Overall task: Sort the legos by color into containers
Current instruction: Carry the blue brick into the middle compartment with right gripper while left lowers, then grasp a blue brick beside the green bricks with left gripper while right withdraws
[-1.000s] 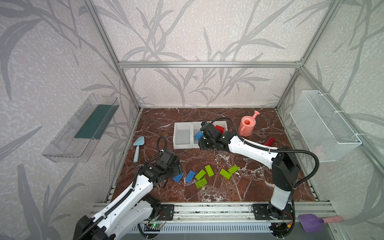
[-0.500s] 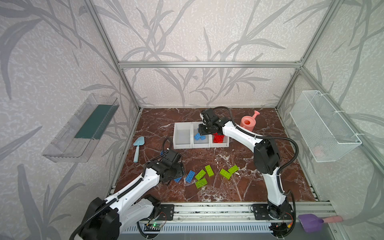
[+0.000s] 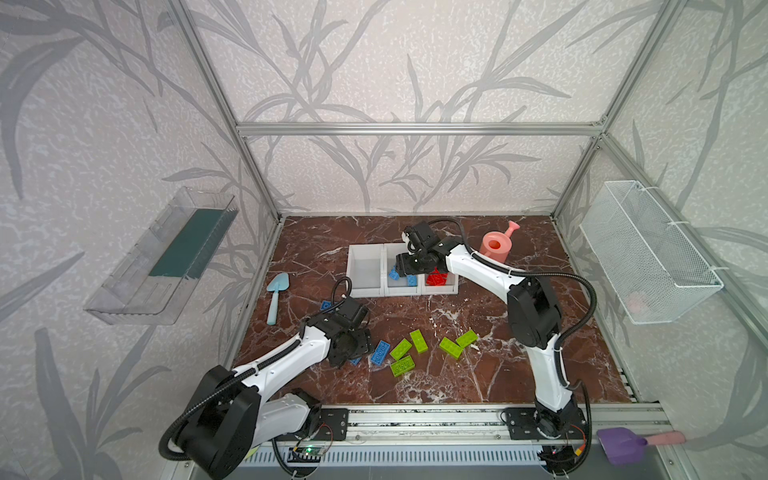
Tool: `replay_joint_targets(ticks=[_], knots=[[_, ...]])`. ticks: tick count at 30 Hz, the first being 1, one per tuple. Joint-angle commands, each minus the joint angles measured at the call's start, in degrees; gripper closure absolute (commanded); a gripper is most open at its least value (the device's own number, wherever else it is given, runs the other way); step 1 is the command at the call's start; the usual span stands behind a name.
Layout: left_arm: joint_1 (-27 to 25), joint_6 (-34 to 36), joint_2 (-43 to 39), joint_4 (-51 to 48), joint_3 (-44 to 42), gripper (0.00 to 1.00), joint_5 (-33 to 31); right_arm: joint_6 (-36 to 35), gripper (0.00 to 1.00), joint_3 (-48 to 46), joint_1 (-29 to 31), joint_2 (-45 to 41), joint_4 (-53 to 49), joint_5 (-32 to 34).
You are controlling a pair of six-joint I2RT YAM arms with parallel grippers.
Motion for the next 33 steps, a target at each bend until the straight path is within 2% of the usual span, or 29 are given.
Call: replay_joint_targets(ticks=[1,16,18,23,33], knots=[[-0.3,0.3,1.4,1.6,-0.1,0.18,0.4,0.4,0.34,-3.3,-0.7,-5.2,2.3,-0.7],[-3.7,-1.7,5.8,2.9,2.2,0.46,-0.7,1.3,0.34,-15.9,-2.3,-12.8,6.8,-1.2],[-4.0,-2.0,6.5,3.0,2.6,0.48,-0.9,1.4,0.34,-17.3,-2.5,-13.5,7.2,-1.3],[-5.8,-2.8,7.8,2.8,3.8,0.43,-1.8,1.5,0.34,-20.5,-3.1,-15.6,8.1,-1.4],[-7.3,-3.5,10.7,2.8,5.6,0.67,-2.9,1.3,0.34,-25.4,-4.1,-19.3,9.6,-1.9]])
